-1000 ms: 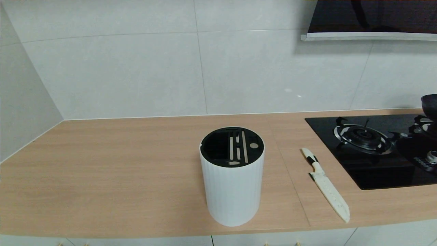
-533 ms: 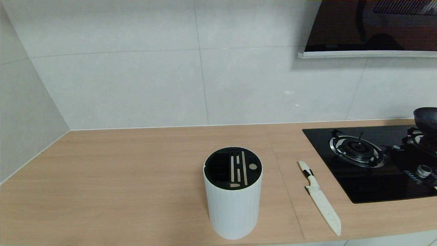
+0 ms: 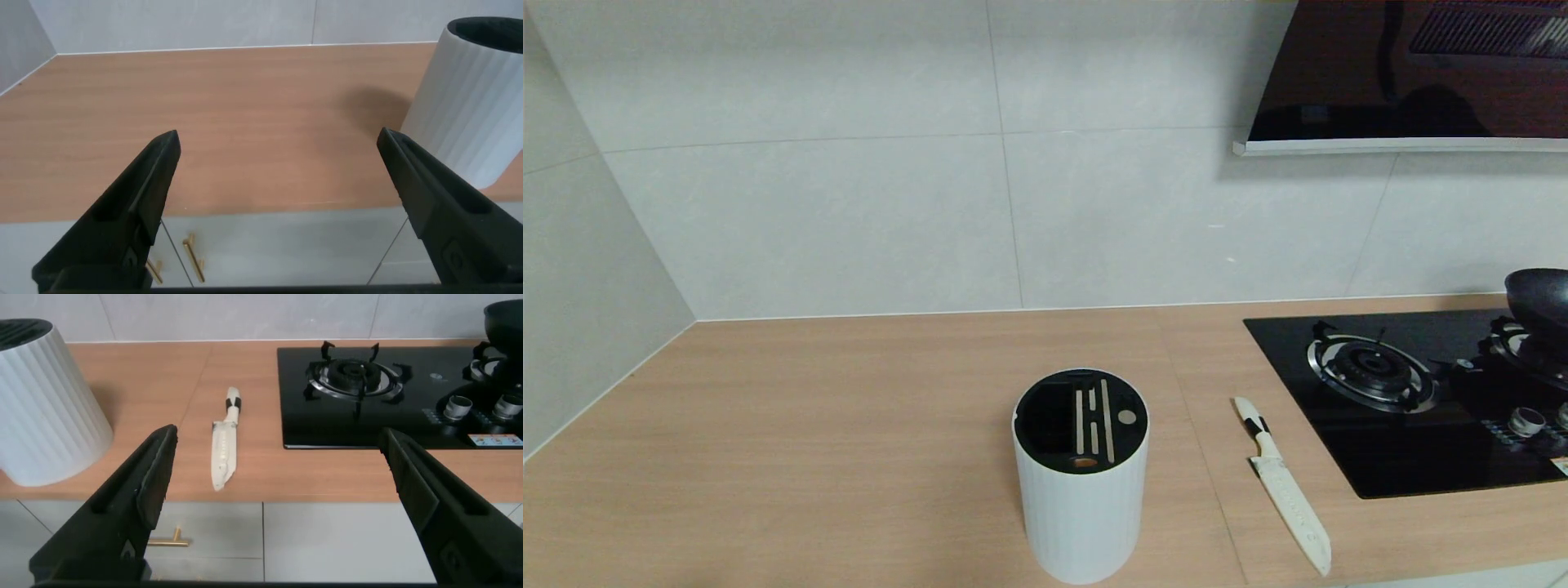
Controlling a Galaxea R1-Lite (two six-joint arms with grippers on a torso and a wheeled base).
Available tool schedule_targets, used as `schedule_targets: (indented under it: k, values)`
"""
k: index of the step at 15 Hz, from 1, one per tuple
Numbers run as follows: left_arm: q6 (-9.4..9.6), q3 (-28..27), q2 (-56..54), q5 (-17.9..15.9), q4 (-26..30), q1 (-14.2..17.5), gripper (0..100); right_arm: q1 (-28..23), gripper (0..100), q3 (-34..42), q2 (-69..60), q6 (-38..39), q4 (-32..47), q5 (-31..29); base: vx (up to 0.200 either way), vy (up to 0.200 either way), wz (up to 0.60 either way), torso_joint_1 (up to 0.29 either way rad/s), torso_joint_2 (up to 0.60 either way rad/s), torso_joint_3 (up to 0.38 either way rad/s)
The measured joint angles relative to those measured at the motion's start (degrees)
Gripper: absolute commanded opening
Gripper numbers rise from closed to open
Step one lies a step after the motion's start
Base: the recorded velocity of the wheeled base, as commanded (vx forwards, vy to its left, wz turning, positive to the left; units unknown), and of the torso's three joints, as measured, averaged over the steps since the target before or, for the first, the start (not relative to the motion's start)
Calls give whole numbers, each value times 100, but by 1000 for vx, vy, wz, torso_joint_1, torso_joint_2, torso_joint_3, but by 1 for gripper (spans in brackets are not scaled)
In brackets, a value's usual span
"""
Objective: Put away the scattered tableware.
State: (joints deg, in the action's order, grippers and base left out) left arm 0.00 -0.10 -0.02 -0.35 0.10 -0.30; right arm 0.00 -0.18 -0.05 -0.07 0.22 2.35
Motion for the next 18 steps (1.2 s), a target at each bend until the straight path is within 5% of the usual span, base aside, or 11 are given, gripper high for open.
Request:
schedule_targets:
  k: [13,18]
  values:
    - [0,0,0,2,0,-2,100,0,100,7,2,2,-24,0,0,0,0,0,0,0]
    - [0,0,0,2,0,1,100,7,100,-690,338,149,112,279,0,0,0,0,0,0]
